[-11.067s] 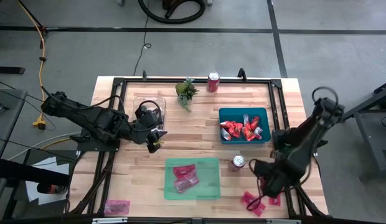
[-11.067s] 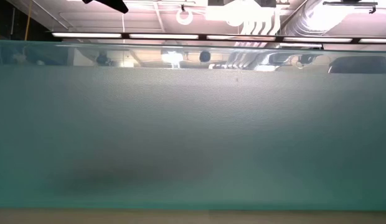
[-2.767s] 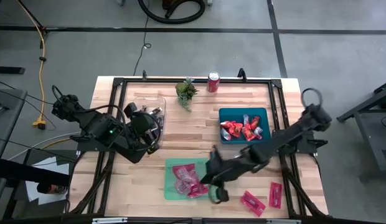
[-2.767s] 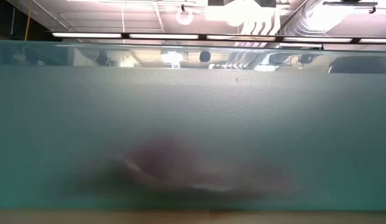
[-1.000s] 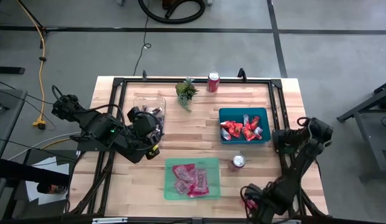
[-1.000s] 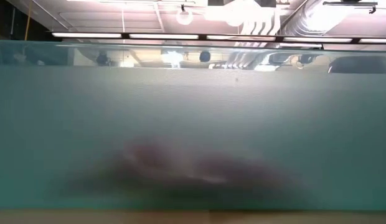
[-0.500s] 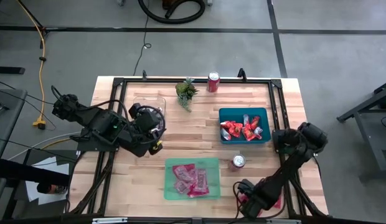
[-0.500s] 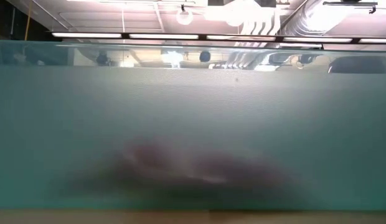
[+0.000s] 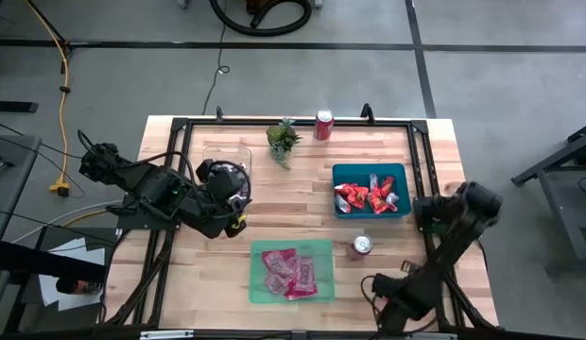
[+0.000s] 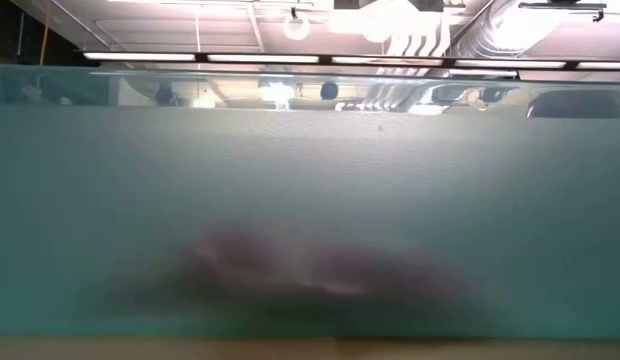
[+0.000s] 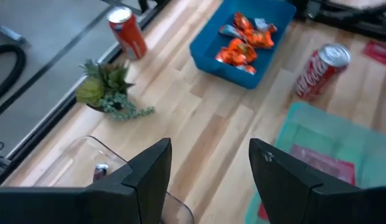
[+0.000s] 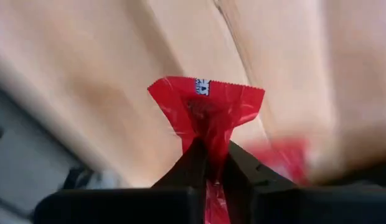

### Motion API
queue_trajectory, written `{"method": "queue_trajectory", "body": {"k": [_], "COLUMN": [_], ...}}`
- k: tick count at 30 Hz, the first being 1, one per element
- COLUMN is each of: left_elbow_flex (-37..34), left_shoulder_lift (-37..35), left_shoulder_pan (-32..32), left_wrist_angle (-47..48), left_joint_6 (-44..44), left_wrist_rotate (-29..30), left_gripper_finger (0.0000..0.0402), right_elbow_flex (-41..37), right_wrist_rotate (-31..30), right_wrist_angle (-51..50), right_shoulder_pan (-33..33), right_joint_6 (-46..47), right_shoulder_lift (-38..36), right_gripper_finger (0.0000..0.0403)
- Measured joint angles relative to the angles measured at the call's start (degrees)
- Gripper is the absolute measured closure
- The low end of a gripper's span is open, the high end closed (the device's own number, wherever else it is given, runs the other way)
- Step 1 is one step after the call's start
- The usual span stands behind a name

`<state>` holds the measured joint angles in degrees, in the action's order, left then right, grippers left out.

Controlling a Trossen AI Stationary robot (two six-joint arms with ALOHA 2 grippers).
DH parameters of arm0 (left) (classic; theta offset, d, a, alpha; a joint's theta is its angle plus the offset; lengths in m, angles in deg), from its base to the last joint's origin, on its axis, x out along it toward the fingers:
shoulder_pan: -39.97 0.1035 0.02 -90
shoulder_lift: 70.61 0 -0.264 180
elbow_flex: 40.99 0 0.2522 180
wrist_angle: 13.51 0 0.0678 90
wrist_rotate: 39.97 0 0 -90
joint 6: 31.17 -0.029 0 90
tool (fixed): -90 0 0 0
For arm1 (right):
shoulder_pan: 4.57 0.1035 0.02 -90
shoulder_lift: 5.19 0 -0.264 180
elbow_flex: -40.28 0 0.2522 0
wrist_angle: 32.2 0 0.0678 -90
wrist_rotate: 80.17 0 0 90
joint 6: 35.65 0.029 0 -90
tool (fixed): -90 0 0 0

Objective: Sort candy
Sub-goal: Put the red candy into the green bin

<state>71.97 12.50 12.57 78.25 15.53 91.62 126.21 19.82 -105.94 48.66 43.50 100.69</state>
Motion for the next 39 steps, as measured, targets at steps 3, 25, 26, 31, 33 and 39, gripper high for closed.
{"method": "queue_trajectory", "body": {"k": [3,25,26,31,33,39], "left_elbow_flex": [0.0,0.0,0.0,0.0,0.0,0.0], "left_shoulder_lift": [0.0,0.0,0.0,0.1,0.3,0.5], "left_shoulder_pan": [-0.2,-10.1,-10.4,-10.3,-9.6,-8.2], "left_wrist_angle": [0.0,-0.4,-0.6,-3.3,-4.0,-5.7], "left_joint_6": [-1.8,4.7,5.4,5.7,5.7,5.7], "left_wrist_rotate": [-1.9,10.3,10.4,10.2,10.1,10.2], "left_gripper_finger": [0.0199,0.0199,0.0199,0.0199,0.0199,0.0199], "right_elbow_flex": [4.4,-11.5,-12.0,-7.6,-4.0,5.8], "right_wrist_rotate": [-1.7,-35.9,-34.3,-23.7,-19.9,-15.6], "right_wrist_angle": [-12.1,41.9,46.8,53.5,53.7,48.1], "right_shoulder_pan": [-0.2,-21.0,-22.2,-26.0,-26.3,-26.4], "right_joint_6": [-3.5,-25.6,-27.1,-33.0,-36.4,-43.0], "right_shoulder_lift": [-6.3,-24.7,-22.6,-10.3,-5.5,6.9], "right_gripper_finger": [0.0372,0.04,0.04,0.04,0.04,0.04]}}
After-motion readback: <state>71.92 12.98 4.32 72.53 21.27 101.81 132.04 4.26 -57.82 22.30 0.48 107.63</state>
